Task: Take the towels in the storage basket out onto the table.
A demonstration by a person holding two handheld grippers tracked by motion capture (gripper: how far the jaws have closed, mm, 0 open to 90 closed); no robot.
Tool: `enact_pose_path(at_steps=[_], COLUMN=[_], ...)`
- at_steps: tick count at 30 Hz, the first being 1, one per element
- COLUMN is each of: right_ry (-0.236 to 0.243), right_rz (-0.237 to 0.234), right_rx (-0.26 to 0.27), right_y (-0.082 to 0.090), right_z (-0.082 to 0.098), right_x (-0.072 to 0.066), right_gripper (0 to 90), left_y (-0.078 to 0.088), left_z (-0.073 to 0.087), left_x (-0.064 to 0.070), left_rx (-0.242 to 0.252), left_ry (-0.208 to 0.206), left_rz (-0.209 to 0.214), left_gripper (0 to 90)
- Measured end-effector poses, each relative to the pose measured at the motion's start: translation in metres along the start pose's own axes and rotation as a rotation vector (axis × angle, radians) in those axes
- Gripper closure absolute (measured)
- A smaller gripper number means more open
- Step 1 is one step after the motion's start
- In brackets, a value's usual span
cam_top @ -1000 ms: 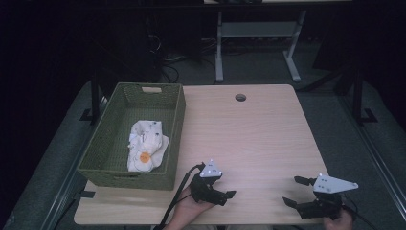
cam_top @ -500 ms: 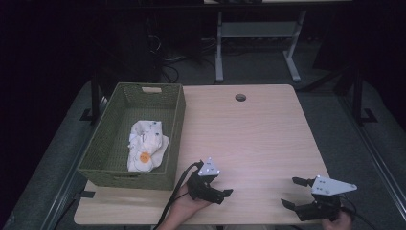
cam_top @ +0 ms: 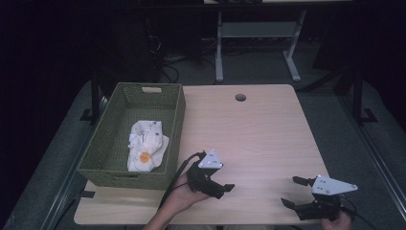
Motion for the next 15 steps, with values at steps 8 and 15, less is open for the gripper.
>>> enact_pose_path(at_steps=[8,15], right_ry=[0.006,0.015], right_rz=[-0.008,-0.017], right_rx=[0.0,0.008], right_y=[0.0,0.0], right_z=[0.0,-0.001], right_x=[-0.001,-0.002], right_gripper=[13.8,13.8], left_y=[0.013,0.025], left_z=[-0.034,-0.054], left_x=[-0.008,-0.032], left_rx=[-0.085,-0.153], left_ry=[-0.082,-0.068], left_rz=[0.026,0.079], left_gripper=[21.9,22.1])
Point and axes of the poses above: each handheld gripper's, and its own axes: y roughly backward along the jaws, z roughly out of its underside, x roughly to its right, the point moved 1 cm from there along -y, roughly forward along the jaws, and after that the axes turned 2 degrees about x, right-handed, at the moved point
